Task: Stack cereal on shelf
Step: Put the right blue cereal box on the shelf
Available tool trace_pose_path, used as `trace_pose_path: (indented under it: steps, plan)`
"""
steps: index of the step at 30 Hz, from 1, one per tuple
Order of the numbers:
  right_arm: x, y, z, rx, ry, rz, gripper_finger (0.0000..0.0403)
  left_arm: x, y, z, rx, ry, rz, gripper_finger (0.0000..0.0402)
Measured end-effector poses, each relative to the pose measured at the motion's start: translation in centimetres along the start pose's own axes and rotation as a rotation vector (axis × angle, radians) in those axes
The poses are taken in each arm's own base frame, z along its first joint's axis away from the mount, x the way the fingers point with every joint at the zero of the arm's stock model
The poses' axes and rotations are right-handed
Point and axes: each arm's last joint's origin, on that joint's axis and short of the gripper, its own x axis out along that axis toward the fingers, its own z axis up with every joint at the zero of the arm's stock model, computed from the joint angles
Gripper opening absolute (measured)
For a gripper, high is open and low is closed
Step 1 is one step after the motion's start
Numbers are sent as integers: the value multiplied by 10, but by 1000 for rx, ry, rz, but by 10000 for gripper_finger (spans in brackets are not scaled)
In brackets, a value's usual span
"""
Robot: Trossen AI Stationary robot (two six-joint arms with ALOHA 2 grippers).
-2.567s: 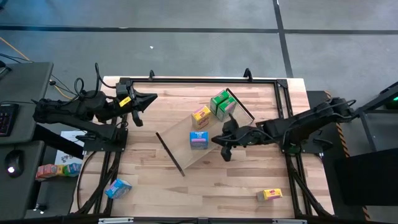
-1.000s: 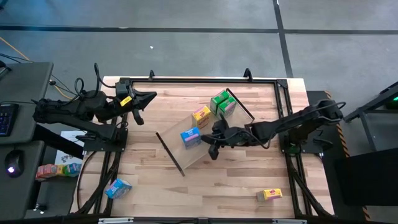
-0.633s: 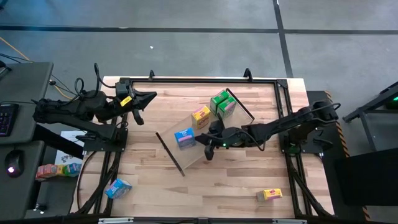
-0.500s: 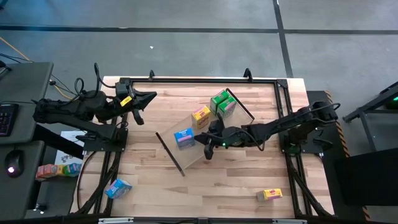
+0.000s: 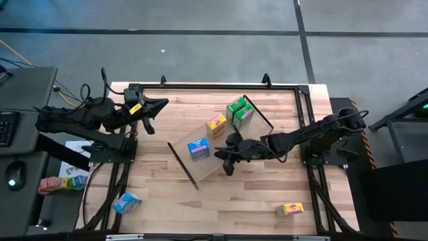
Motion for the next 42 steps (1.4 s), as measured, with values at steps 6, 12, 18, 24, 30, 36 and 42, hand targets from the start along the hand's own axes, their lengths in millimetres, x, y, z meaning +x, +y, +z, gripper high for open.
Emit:
trace_pose_path:
  steps: [6, 12, 18, 24, 30, 36, 42]
  plan:
    - [0, 5, 5, 2, -32, 81, 0, 0, 0, 0, 6, 0, 0, 1]
    - [-1, 9, 10, 14, -65, 142, 0, 0, 0, 0, 9, 0, 0, 1]
    - [-2, 15, 18, 10, -62, 123, 0, 0, 0, 0, 9, -1, 2, 1]
    - [4, 20, 26, -75, 12, 68, 0, 0, 0, 0, 9, -1, 6, 1]
    - [13, 18, 24, -74, 23, 54, 0, 0, 0, 0, 8, -1, 7, 1]
    - [15, 12, 28, -61, 2, 23, 0, 0, 0, 0, 8, -1, 7, 1]
    - [17, 7, 35, -35, -29, 9, 0, 0, 0, 0, 8, -1, 7, 1]
